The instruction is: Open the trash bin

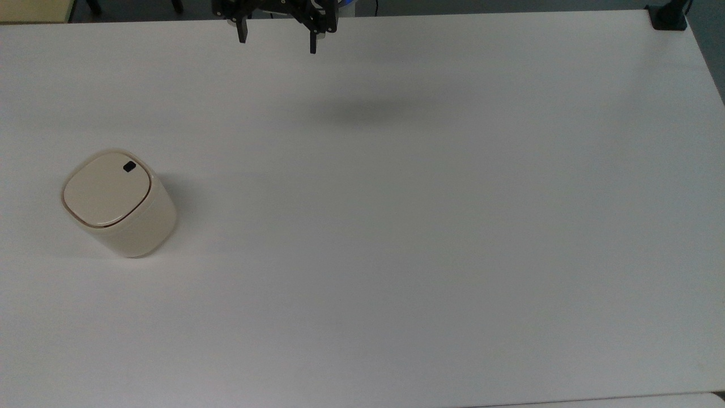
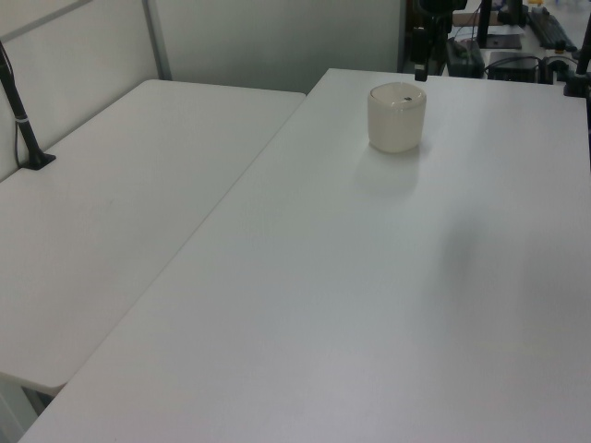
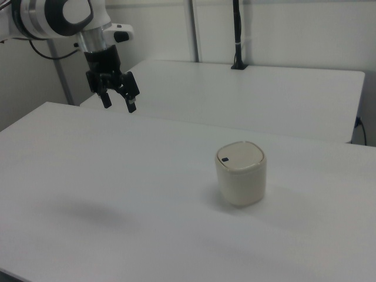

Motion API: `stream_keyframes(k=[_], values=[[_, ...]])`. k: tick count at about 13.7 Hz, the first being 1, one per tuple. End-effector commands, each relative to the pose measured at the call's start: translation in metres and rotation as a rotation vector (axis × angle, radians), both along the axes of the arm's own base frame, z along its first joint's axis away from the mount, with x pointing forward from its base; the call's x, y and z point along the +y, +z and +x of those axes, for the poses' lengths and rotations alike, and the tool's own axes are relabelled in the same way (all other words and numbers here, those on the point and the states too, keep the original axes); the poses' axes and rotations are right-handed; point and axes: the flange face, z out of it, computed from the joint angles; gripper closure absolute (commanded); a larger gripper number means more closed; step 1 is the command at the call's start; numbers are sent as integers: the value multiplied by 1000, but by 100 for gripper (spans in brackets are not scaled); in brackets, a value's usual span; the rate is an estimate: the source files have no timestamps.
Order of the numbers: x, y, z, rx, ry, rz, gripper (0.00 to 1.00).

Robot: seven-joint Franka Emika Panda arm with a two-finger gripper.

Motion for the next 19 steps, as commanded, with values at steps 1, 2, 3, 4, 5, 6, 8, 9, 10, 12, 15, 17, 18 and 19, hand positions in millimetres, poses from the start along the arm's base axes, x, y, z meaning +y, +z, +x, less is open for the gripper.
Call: stream_keyframes(k=[1, 2, 3, 4, 5, 6, 8, 9, 10, 12, 15, 17, 18, 19], values=[[1, -1, -5, 3, 22, 25, 0], [2, -1, -5, 3, 24, 25, 0], [2, 0, -6, 2, 25, 25, 0], [3, -1, -5, 3, 28, 23, 0], [4, -1, -5, 4, 34, 24, 7], [4, 0, -6, 7, 55, 24, 29], [4, -1, -7, 15, 103, 23, 60], [4, -1, -7, 15, 112, 23, 70], [4, -2, -6, 19, 118, 22, 80], [4, -3, -6, 21, 132, 22, 99], [5, -4, -5, 22, 133, 22, 100], [5, -6, -3, 20, 112, 31, 100], [2, -6, -2, 15, 82, 49, 100], [-3, 0, 0, -4, 54, 54, 100]])
